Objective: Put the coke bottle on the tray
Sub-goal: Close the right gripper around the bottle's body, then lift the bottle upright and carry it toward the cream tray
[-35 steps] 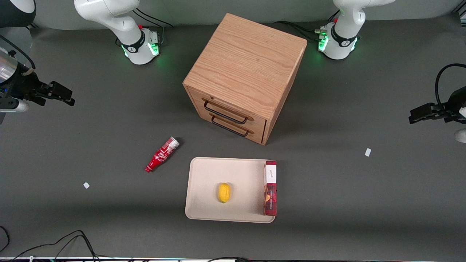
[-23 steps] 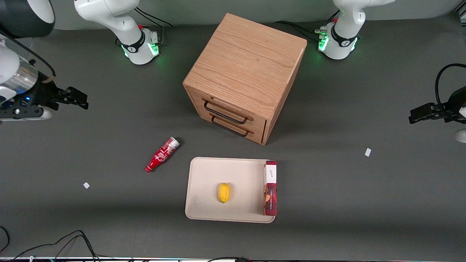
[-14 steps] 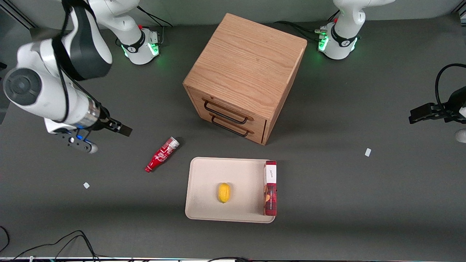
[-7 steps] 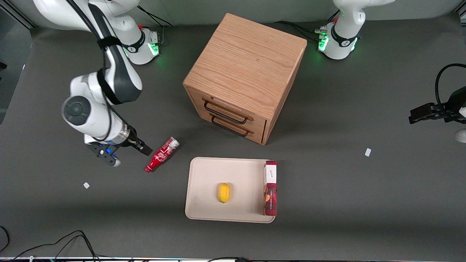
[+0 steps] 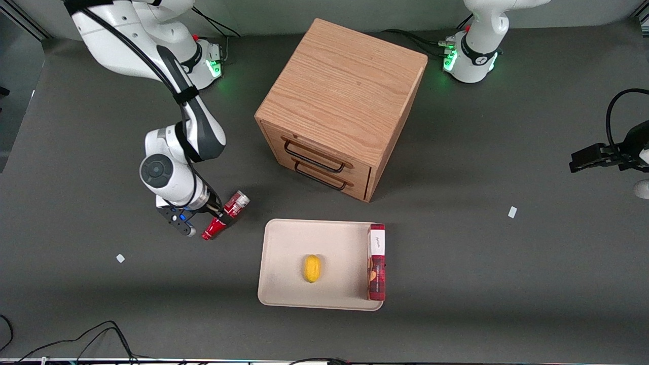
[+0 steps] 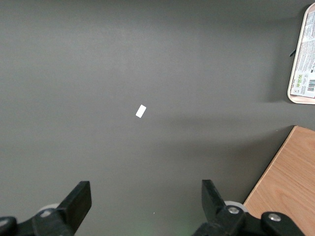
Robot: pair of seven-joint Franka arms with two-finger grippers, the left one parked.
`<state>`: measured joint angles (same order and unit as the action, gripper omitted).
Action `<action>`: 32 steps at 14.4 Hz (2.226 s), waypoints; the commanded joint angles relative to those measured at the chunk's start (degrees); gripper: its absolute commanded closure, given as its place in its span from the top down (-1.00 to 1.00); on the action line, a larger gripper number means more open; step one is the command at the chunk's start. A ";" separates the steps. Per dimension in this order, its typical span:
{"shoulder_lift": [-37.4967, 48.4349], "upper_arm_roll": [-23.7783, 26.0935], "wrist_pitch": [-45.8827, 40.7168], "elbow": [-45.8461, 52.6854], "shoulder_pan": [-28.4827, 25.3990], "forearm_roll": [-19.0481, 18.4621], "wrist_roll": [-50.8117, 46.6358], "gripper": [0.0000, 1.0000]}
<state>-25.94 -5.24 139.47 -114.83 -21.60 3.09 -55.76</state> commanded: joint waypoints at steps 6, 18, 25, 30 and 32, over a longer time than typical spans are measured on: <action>-4.29 0.14 11.26 -3.11 -0.46 0.69 -1.55 1.00; -2.10 0.31 5.15 0.47 -0.29 0.17 0.03 -0.90; 3.35 -0.48 -20.49 15.56 1.29 -0.01 17.66 -1.00; 0.29 -0.30 -39.60 36.49 2.09 -2.63 26.12 -1.00; -1.47 0.31 -41.55 41.95 1.39 -4.40 28.15 -1.00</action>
<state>-23.22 -5.36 101.18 -81.36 -19.37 0.67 -30.06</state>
